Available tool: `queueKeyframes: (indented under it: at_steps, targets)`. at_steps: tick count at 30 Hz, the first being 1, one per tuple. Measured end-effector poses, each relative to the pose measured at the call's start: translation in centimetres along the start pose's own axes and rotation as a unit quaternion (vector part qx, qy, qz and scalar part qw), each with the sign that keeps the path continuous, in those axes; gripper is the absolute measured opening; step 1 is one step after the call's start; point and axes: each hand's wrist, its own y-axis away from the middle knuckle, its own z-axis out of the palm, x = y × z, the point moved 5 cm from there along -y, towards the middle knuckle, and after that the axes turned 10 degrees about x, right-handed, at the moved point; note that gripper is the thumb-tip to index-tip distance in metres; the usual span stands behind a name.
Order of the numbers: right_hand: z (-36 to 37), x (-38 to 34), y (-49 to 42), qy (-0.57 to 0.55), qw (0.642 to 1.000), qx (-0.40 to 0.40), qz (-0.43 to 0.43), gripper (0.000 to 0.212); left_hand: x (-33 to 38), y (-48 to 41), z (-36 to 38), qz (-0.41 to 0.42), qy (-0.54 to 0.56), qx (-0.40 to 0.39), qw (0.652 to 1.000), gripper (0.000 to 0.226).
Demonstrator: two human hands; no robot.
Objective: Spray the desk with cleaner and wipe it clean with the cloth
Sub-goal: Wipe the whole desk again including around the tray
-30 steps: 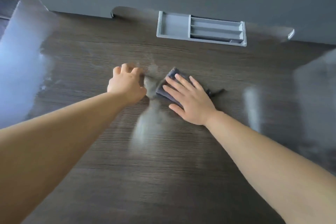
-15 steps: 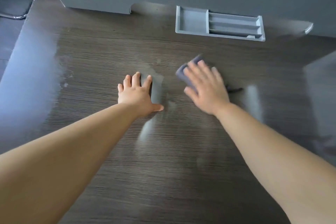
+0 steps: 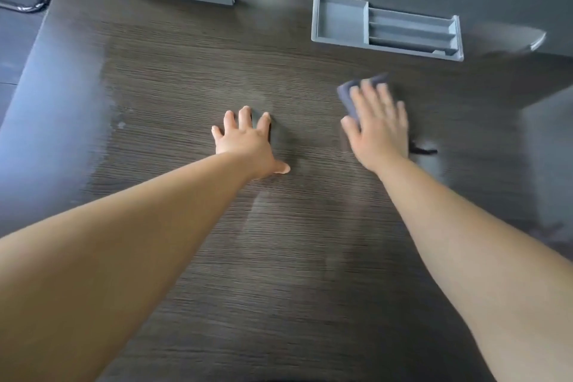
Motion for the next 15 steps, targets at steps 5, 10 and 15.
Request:
queueKeyframes:
  at_steps: [5,10,15]
  targets:
    - [0.0,-4.1,4.4,-0.004,0.991,0.028,0.128,0.065,-0.3,0.8,-0.2,-0.005,0.042,0.059,0.997,0.100]
    - [-0.7,-1.9,10.4,-0.009,0.966,0.013,-0.259,0.060,1.8,4.1,0.2,0.048,0.029,0.142,0.988,0.067]
    - [-0.9,2.2,9.1,0.004,0.977,0.046,0.209,0.061,3.8,6.9,2.0,0.061,0.047,0.131,0.988,0.058]
